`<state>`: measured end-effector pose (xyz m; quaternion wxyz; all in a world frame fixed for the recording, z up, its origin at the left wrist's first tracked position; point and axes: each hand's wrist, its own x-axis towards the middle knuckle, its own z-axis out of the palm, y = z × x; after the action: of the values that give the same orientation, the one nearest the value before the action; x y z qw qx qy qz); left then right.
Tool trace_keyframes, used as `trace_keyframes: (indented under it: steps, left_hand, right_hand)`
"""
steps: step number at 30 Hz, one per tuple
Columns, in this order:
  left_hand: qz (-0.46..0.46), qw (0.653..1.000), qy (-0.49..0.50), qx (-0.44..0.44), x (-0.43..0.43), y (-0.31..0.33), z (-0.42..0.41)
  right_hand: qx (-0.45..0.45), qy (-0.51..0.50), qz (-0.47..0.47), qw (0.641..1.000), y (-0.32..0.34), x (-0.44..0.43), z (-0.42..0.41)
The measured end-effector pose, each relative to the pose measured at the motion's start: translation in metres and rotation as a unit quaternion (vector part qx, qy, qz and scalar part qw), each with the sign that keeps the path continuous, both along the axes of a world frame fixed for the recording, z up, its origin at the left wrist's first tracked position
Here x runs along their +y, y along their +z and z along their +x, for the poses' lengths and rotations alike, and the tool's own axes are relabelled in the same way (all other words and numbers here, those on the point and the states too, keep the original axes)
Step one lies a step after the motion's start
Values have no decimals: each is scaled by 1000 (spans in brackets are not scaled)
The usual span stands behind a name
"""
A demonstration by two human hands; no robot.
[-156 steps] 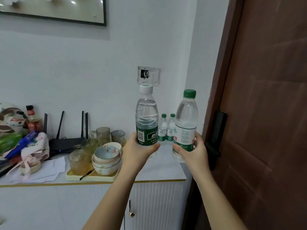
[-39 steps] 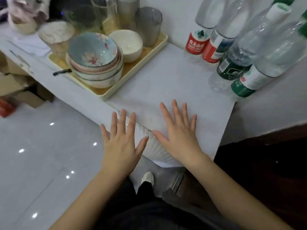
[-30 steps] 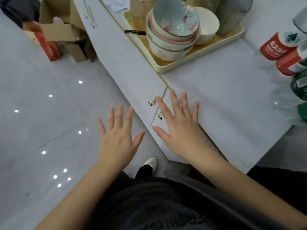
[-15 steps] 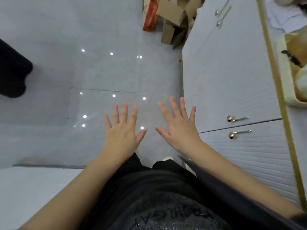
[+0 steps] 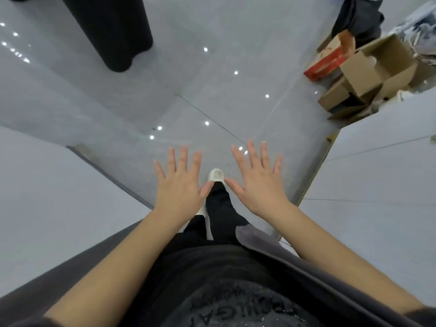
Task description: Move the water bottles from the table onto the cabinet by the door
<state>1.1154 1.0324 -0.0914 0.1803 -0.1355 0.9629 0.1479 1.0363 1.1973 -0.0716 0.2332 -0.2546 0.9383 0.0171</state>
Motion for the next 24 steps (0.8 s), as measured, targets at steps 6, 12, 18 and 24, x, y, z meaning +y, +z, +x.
trace_keyframes:
  steps: [6,12,18,24]
  left_hand:
    - [1,995,95,-20,-33,-4,-40]
    - [-7,983,177,-41,-74,3,-96]
    - [-8,963,270,-28,-115,6,-127]
    - [7,947,320,-12,-162,4,-149]
  right_hand:
    - [-17,84,11,996,-9,-52,-73]
    - [-12,184,18,983,-12,-113,-155]
    - [6,271,10,963,-10,-172,-211]
    - [4,309,12,951,-8,-233,-236]
